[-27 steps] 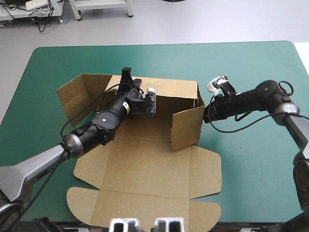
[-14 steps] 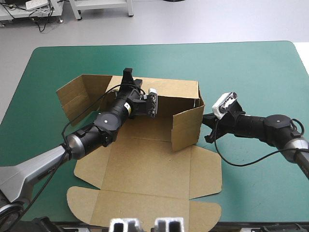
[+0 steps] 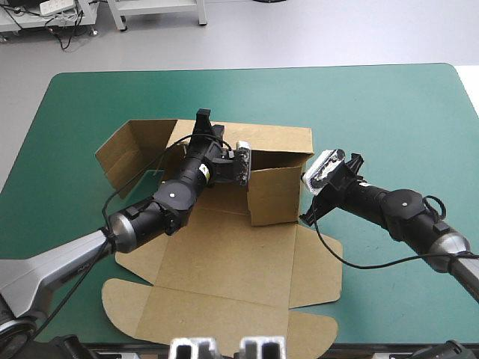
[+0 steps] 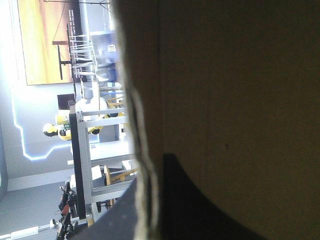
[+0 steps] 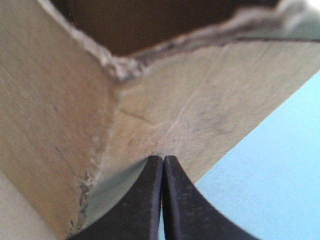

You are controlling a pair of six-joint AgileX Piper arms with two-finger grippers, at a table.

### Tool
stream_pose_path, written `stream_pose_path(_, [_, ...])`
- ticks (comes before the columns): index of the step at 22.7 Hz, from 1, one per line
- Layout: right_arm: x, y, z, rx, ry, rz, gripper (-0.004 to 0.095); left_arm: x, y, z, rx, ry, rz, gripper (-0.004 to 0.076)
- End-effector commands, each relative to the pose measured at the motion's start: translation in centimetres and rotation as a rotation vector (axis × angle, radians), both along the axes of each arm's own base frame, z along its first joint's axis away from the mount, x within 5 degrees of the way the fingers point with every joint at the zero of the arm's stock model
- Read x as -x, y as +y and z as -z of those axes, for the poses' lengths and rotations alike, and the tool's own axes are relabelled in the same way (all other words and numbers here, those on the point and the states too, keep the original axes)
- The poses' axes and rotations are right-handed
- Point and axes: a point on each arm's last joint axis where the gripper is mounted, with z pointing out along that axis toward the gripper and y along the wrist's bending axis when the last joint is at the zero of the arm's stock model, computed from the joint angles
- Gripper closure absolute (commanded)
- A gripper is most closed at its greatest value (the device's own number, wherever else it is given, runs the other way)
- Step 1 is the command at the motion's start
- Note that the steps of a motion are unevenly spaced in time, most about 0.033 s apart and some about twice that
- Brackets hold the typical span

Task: Fold the box

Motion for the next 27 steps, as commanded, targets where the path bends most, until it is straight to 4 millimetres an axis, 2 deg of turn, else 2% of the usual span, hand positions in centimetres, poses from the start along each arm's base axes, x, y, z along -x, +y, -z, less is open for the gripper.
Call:
stream_pose_path(1, [0.8, 0.0, -2.5, -0.035, -0.066, -0.016, 0.0802, 0.4, 0.2, -2.1, 0.039, -0.06, -0.024, 0.0734])
stream_pose_path(3, [1.3, 0.0, -2.6, -0.022, -0.056, -0.044, 0.0634, 0.4, 0.3, -2.1, 0.043, -0.058, -0.039, 0.0733])
stream_pose_path(6, [2.1, -0.1, -2.7, -0.028, 0.005, -0.051, 0.0258, 0.4, 0.4, -2.0, 0.057, -0.045, -0.056, 0.0733])
stream_pose_path(7, [2.5, -0.1, -2.2, -0.005, 0.066, -0.076, 0.0084, 0.4, 0.4, -2.0, 0.062, -0.039, -0.057, 0.0733])
stream_pose_path(8, [2.8, 0.0, -2.0, 0.002, 0.103, -0.095, 0.0051, 0.4, 0.3, -1.9, 0.068, -0.032, -0.051, 0.0733])
stream_pose_path(9, [3.4, 0.1, -1.5, 0.024, 0.169, -0.147, 0.004, 0.5, 0.2, -1.9, 0.083, -0.016, -0.042, 0.0731])
stream_pose_path(12, [3.6, 0.2, -1.4, 0.03, 0.186, -0.165, 0.0052, 0.5, 0.1, -1.6, 0.092, 0.008, -0.039, 0.0723])
stream_pose_path(15, [2.4, -0.1, -2.2, -0.055, 0.103, -0.03, 0.0053, 0.3, -0.1, -1.2, 0.11, 0.036, -0.053, 0.072])
stream_pose_path(17, [2.1, -0.1, -2.4, -0.08, 0.085, -0.004, 0.0053, 0.1, -0.5, -1.0, 0.153, 0.075, -0.086, 0.0711])
stream_pose_path(22, [0.1, -0.2, -1.2, -0.119, 0.1, 0.117, 0.0087, 1.1, -2.8, -1.6, 0.152, 0.063, -0.043, 0.0711])
stream_pose_path(27, [-1.0, 0.6, -0.9, -0.16, 0.158, 0.103, 0.0151, 1.4, -3.0, -1.7, 0.17, 0.075, -0.068, 0.0711])
